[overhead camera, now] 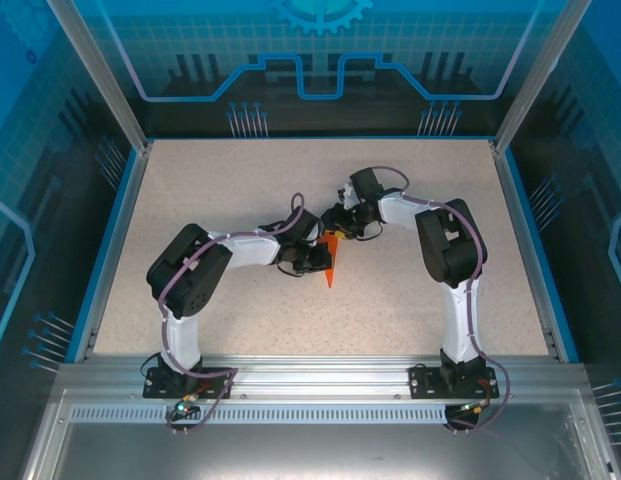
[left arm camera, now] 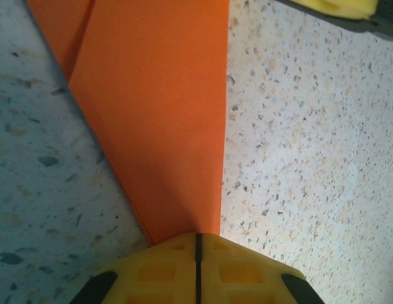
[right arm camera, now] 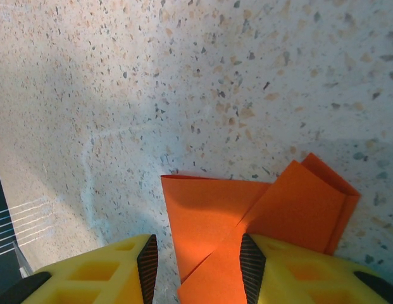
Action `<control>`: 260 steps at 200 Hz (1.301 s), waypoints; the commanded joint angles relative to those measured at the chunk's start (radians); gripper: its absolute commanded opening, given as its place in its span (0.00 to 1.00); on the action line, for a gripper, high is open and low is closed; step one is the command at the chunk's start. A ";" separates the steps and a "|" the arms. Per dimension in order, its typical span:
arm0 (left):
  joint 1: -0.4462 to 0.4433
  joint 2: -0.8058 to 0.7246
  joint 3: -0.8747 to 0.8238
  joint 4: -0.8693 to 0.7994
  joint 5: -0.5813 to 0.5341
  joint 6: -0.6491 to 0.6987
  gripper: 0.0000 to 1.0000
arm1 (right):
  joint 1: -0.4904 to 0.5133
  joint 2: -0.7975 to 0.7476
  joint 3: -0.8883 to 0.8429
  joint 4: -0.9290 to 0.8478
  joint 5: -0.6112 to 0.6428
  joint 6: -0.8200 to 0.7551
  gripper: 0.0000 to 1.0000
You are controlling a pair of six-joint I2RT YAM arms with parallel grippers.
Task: Fold a paper plane with a square sheet of paper (fold left side to right side)
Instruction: Fold the wing for the fifth time at the center of the table.
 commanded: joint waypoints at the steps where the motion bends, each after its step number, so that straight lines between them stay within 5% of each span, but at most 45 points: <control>1: -0.074 -0.034 -0.091 -0.081 0.075 0.041 0.10 | 0.016 0.054 -0.012 -0.108 0.049 0.006 0.44; 67: -0.065 -0.222 -0.086 -0.027 0.060 0.042 0.10 | 0.019 0.053 -0.016 -0.101 0.047 0.011 0.44; 159: -0.036 -0.064 -0.002 0.132 0.045 0.110 0.10 | 0.019 0.049 -0.012 -0.103 0.043 0.007 0.44; 260: -0.044 -0.001 -0.048 0.093 -0.016 0.119 0.09 | 0.022 0.049 -0.009 -0.105 0.046 0.009 0.44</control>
